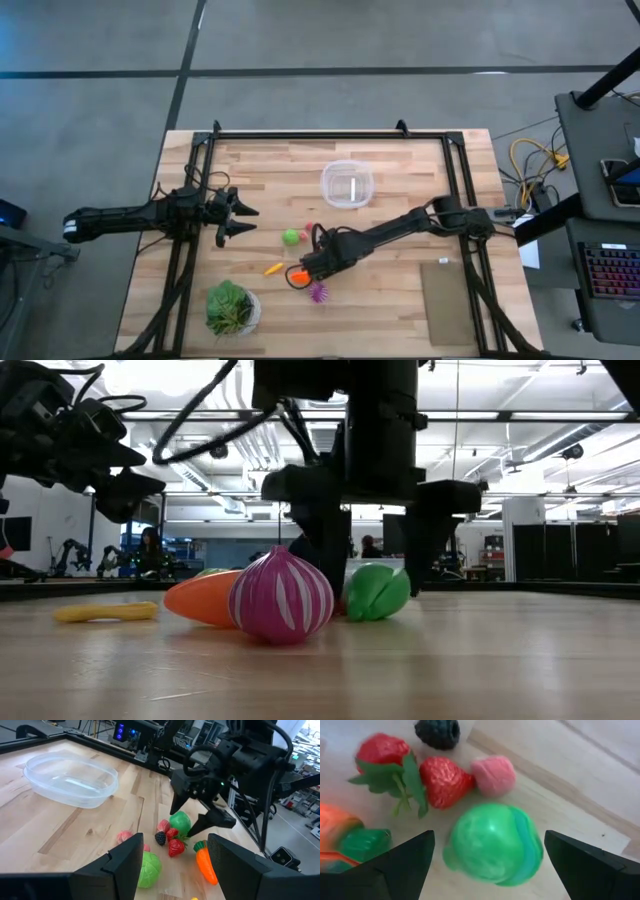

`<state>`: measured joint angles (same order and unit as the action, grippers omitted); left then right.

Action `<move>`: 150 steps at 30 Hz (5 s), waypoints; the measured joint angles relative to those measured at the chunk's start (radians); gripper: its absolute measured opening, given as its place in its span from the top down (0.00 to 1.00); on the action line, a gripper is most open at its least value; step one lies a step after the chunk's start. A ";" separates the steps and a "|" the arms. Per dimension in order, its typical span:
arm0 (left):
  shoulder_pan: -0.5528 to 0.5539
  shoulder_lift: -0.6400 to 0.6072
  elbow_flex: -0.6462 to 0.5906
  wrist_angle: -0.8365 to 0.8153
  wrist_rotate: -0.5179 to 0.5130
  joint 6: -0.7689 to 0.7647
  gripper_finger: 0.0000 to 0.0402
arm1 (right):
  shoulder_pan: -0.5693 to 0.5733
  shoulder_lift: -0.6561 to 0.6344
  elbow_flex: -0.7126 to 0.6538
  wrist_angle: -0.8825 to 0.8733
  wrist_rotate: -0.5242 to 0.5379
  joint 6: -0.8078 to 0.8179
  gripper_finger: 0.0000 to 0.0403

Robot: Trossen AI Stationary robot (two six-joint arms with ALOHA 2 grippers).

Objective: Pick and placing Produce into tupperware
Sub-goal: Put the green pear into the transparent bin

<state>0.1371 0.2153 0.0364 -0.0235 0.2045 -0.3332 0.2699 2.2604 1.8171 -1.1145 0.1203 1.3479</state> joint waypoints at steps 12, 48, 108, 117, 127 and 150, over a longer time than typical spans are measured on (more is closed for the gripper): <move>0.000 0.000 0.000 0.000 0.000 0.000 0.48 | -0.008 0.001 0.007 -0.024 -0.031 0.125 0.08; 0.000 0.000 0.000 0.000 0.000 0.000 0.48 | -0.018 0.021 0.006 -0.020 -0.098 0.145 0.19; 0.000 0.000 0.000 0.000 0.000 0.000 0.48 | -0.033 -0.126 0.000 -0.151 -0.068 0.235 0.21; 0.000 -0.001 0.000 0.000 0.000 0.000 0.48 | -0.018 -0.064 0.000 0.024 -0.040 0.286 0.11; 0.000 0.000 0.000 0.000 0.000 0.000 0.48 | -0.006 -0.026 0.000 -0.055 -0.049 0.284 0.10; 0.000 0.000 0.000 0.000 0.000 0.000 0.48 | -0.006 0.024 -0.004 -0.046 -0.023 0.275 0.31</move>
<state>0.1371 0.2153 0.0364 -0.0235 0.2043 -0.3332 0.2642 2.2841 1.8133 -1.1605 0.0978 1.6232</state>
